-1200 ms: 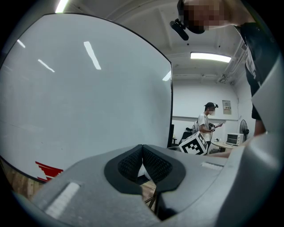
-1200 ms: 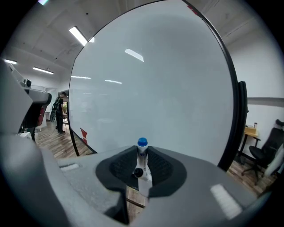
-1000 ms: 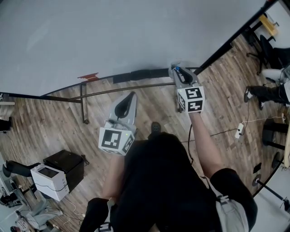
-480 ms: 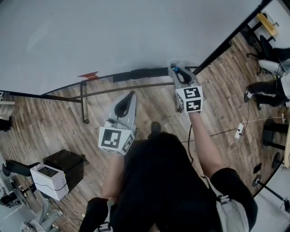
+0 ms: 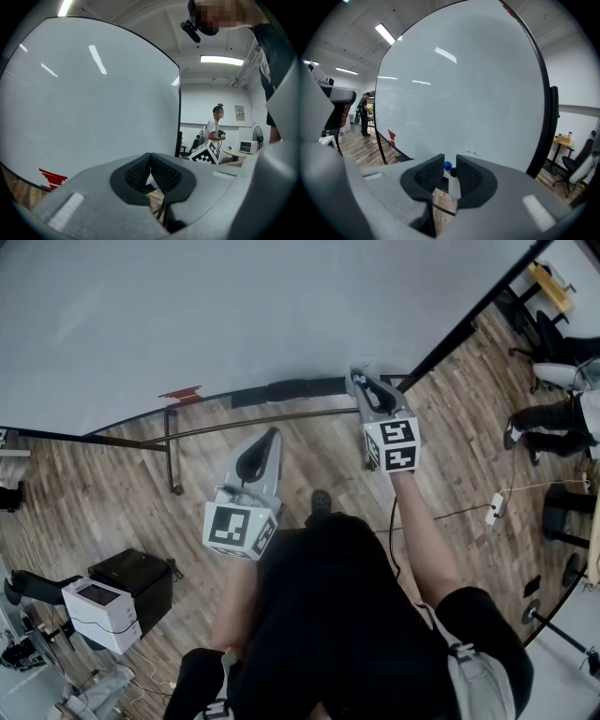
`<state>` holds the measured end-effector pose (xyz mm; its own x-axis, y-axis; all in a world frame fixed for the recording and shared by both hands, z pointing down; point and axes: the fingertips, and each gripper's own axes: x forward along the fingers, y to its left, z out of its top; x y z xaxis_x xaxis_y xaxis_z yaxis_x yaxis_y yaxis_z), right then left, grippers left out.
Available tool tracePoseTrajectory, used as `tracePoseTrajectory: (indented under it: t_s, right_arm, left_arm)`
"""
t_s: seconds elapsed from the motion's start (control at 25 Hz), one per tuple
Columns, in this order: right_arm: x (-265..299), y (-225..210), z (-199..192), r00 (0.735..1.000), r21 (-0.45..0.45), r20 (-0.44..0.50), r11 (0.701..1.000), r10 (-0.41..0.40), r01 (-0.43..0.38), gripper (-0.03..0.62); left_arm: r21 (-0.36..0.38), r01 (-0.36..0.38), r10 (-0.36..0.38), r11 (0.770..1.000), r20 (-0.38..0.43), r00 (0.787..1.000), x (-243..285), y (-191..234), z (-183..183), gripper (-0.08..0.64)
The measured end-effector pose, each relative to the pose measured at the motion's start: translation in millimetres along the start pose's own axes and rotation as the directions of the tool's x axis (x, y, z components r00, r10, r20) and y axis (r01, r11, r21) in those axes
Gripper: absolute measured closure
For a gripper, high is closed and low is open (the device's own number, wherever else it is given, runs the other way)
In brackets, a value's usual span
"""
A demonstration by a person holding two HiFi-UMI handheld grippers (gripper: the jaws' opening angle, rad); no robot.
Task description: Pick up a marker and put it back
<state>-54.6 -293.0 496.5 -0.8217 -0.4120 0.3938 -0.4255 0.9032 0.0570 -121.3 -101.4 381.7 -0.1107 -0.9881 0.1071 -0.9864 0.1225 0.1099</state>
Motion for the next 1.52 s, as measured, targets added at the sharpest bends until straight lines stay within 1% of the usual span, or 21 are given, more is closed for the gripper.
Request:
tracePoseTrajectory:
  t_s: [0.2, 0.4, 0.52, 0.64, 0.76, 0.88, 0.92, 0.96, 1.0, 1.12, 1.24, 1.36, 1.52]
  right_arm:
    - [-8, -2, 6, 1.000, -0.002, 0.024, 1.000, -0.017, 0.017, 0.511]
    - [-18, -2, 14, 0.998, 0.027, 0.052, 0.999, -0.043, 0.042, 0.511]
    - [-28, 3, 16, 0.995, 0.045, 0.064, 0.996, -0.073, 0.070, 0.511]
    - [-37, 13, 18, 0.993, 0.068, 0.073, 0.993, -0.098, 0.093, 0.526]
    - [-49, 30, 10, 0.990, 0.085, 0.069, 0.990, -0.122, 0.116, 0.529]
    - [-59, 49, 4, 0.985, 0.117, 0.084, 0.983, -0.149, 0.139, 0.531]
    - [-63, 56, 4, 0.984, 0.131, 0.093, 0.981, -0.155, 0.142, 0.541]
    - [-68, 63, 5, 0.981, 0.144, 0.101, 0.979, -0.163, 0.147, 0.572]
    - [-74, 71, 6, 0.979, 0.157, 0.109, 0.975, -0.173, 0.155, 0.578]
    - [-97, 100, 7, 0.973, 0.199, 0.123, 0.965, -0.197, 0.171, 0.589]
    - [-115, 128, 14, 0.967, 0.238, 0.151, 0.957, -0.205, 0.165, 0.589]
    - [-139, 161, 18, 0.959, 0.255, 0.175, 0.951, -0.225, 0.176, 0.589]
    - [-167, 202, 22, 0.945, 0.282, 0.197, 0.939, -0.260, 0.199, 0.589]
  left_arm:
    - [-0.001, 0.007, -0.007, 1.000, -0.003, 1.000, 1, -2, -1, 0.549]
    - [-0.002, 0.040, -0.040, 0.999, -0.012, 0.999, 2, -3, -4, 0.549]
    - [-0.005, 0.089, -0.089, 0.996, -0.026, 0.996, 3, -4, -6, 0.549]
    - [0.004, 0.147, -0.147, 0.989, -0.029, 0.989, 6, -2, -2, 0.549]
    - [0.011, 0.212, -0.212, 0.977, -0.028, 0.977, 2, -2, -3, 0.549]
    - [0.020, 0.270, -0.269, 0.963, -0.038, 0.962, -2, 5, -12, 0.549]
    - [0.018, 0.283, -0.282, 0.959, -0.045, 0.958, -3, 8, -16, 0.549]
    - [0.013, 0.295, -0.294, 0.955, -0.051, 0.954, -5, 11, -20, 0.549]
    - [0.005, 0.308, -0.307, 0.951, -0.057, 0.950, -7, 13, -22, 0.549]
    - [-0.014, 0.357, -0.357, 0.934, -0.076, 0.931, -22, 10, -29, 0.549]
    - [-0.018, 0.416, -0.416, 0.909, -0.086, 0.905, -35, 4, -33, 0.549]
    - [-0.021, 0.480, -0.480, 0.877, -0.087, 0.873, -55, -6, -36, 0.549]
    - [-0.024, 0.565, -0.565, 0.825, -0.084, 0.821, -84, -20, -38, 0.549]
